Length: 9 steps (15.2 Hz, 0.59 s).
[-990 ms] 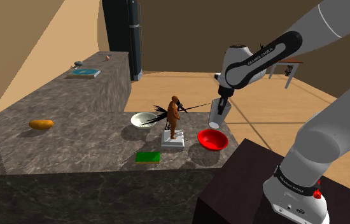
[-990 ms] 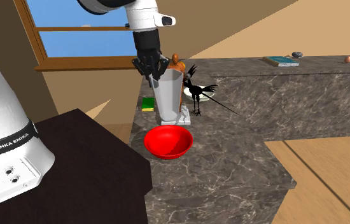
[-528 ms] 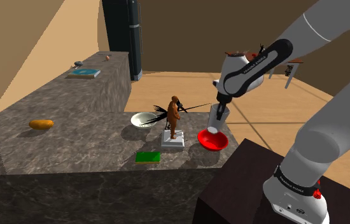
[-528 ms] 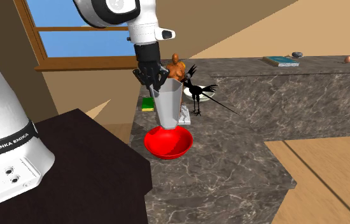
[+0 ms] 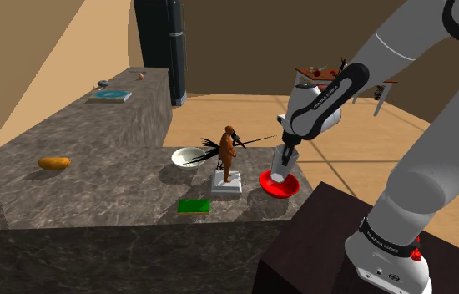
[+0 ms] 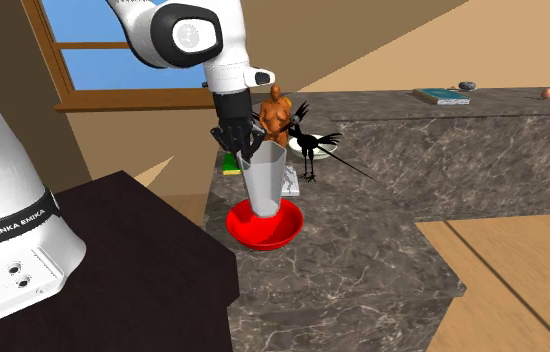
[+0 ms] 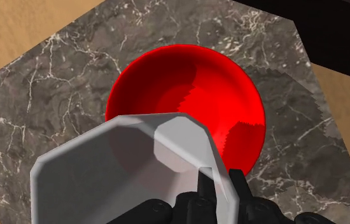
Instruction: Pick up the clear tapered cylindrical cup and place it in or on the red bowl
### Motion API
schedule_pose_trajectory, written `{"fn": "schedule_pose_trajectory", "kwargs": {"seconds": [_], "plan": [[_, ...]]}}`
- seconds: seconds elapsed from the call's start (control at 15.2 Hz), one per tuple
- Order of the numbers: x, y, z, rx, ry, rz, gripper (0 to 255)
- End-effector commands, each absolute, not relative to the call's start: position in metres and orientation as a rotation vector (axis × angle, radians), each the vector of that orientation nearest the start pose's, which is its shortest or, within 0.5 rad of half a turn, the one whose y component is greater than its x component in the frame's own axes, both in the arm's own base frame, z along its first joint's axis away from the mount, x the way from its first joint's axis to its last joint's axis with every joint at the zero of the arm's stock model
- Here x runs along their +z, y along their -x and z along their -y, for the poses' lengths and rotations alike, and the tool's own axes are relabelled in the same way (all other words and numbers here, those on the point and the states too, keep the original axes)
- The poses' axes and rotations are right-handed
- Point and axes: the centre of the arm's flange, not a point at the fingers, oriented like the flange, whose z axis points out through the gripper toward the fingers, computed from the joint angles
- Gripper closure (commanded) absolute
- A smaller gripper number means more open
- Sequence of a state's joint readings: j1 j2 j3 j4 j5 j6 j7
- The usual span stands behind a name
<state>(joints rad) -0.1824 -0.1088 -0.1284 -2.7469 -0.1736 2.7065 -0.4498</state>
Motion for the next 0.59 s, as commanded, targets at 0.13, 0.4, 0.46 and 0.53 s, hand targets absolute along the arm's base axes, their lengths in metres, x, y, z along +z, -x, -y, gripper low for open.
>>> {"fn": "schedule_pose_trajectory", "kwargs": {"seconds": [0.13,0.4,0.46,0.53], "plan": [[0.2385,-0.3829,0.1165,-0.066,3.192,0.473,255],[0.2385,-0.3829,0.1165,-0.066,3.192,0.473,255],[0.2385,-0.3829,0.1165,-0.066,3.192,0.473,255],[0.2385,-0.3829,0.1165,-0.066,3.192,0.473,255]]}}
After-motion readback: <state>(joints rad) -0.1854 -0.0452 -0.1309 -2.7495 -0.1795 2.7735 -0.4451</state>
